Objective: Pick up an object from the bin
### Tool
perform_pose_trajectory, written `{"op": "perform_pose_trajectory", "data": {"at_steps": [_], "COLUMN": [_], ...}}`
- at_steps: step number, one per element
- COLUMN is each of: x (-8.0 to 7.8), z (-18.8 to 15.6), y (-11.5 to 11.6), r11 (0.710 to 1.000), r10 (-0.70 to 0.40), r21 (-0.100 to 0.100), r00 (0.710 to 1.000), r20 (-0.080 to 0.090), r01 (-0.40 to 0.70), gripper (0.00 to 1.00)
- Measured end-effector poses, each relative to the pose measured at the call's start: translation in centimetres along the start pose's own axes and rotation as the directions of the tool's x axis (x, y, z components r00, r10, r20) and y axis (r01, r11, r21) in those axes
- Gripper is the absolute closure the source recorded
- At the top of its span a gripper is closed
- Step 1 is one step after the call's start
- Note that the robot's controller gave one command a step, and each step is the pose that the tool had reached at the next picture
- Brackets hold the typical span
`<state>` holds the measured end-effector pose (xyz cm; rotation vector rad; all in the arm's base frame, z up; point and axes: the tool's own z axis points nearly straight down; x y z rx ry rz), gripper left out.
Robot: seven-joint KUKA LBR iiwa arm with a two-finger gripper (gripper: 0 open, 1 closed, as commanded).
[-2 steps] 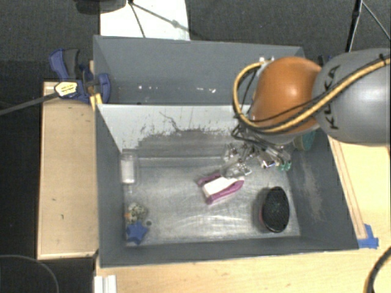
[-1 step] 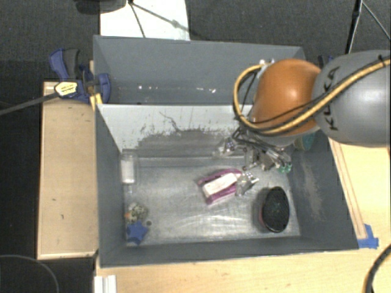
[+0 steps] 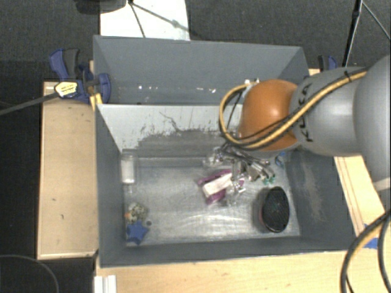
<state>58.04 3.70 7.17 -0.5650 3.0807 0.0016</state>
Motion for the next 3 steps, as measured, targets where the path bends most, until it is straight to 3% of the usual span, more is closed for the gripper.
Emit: {"op": "perform_pose_trajectory", "data": {"at_steps": [1,2,3], "x": [-0.2,2.1,2.6], "z": [-0.4,-10.6,-13.4], "y": [0.0,-0.2,-0.5], "r11": [1.000,1.000,0.996], "r10": [-0.001,0.018,-0.089], "r21": [0.002,0.002,0.000], "r00": [1.000,1.000,0.996], "r20": [0.004,-0.001,-0.004], "r01": [0.001,-0.018,0.089], "gripper": [1.00,1.00,1.00]}}
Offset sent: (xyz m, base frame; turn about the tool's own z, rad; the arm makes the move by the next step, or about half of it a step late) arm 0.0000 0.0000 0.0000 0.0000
